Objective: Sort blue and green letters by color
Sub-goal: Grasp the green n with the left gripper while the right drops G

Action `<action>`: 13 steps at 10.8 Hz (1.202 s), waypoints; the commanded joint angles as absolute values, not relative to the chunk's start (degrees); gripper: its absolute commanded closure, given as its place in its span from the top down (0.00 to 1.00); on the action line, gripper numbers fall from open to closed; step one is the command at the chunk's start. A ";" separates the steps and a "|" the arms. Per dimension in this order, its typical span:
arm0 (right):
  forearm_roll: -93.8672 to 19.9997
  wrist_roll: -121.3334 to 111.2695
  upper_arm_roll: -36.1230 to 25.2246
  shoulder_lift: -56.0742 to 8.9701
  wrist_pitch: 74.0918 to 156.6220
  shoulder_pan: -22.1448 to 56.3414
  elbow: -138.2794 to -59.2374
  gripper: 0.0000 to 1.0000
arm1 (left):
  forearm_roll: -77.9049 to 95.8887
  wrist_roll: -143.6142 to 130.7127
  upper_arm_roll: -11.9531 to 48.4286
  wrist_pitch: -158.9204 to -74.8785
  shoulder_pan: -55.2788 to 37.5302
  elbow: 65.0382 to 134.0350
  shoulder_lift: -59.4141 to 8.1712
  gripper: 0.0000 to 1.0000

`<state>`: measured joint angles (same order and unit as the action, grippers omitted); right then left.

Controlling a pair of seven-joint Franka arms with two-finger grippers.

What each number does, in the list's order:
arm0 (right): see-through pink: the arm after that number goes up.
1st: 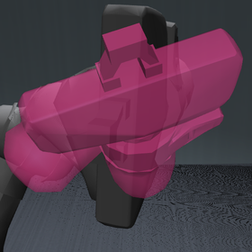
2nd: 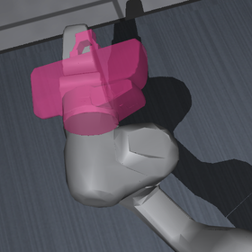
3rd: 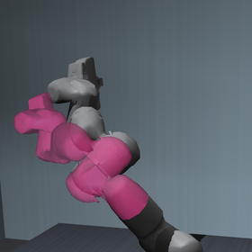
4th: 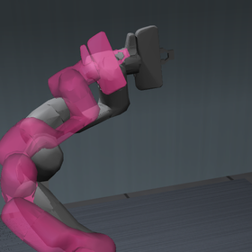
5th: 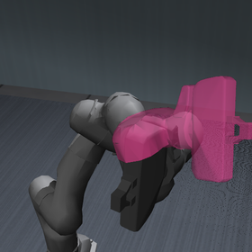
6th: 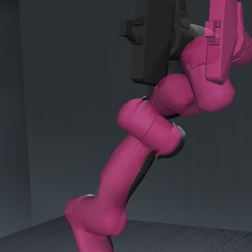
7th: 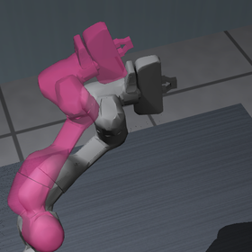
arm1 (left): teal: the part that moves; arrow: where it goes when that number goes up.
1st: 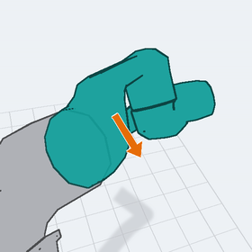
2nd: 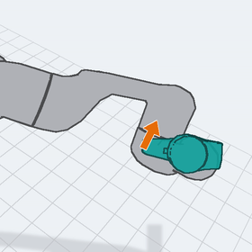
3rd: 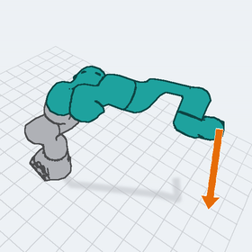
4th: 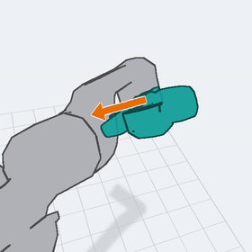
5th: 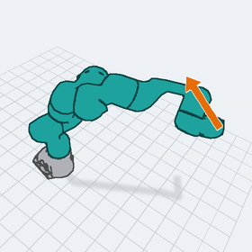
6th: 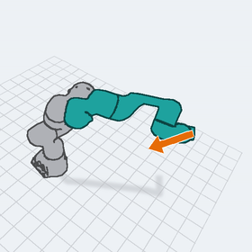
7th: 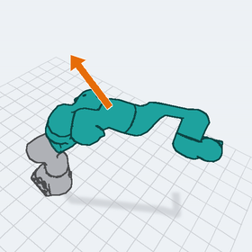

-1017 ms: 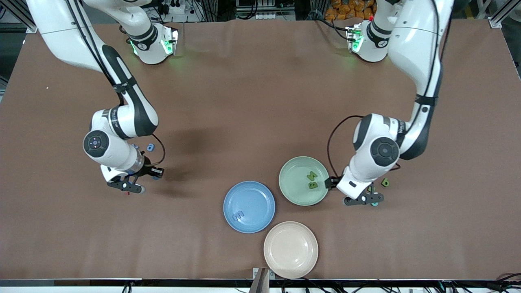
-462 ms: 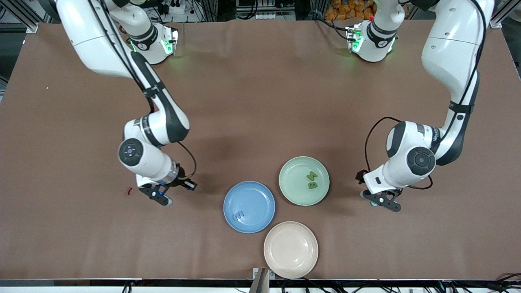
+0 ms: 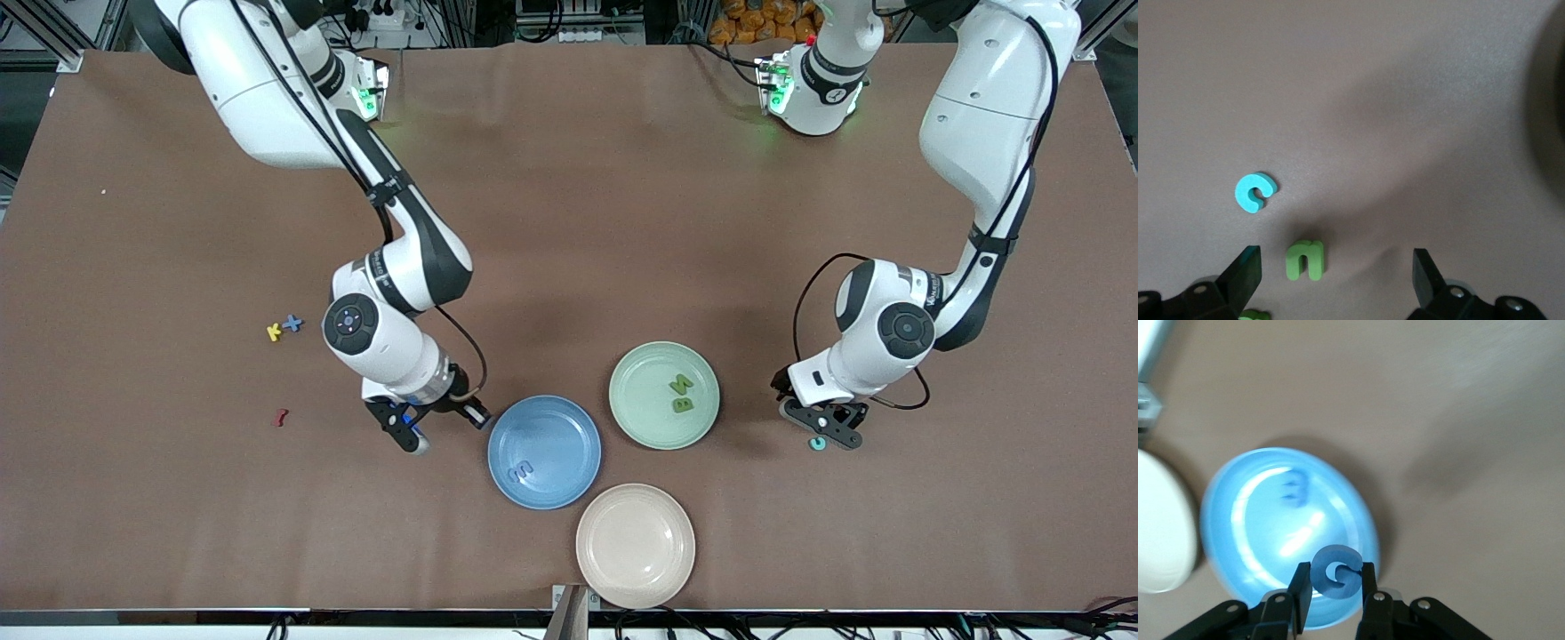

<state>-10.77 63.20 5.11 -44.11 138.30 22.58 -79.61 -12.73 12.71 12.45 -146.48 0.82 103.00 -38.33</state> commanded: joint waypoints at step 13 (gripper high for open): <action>-0.09 53.81 3.34 -40.01 134.82 22.24 -88.30 1.00 | -14.24 12.66 13.27 -149.24 3.69 104.59 -39.64 0.25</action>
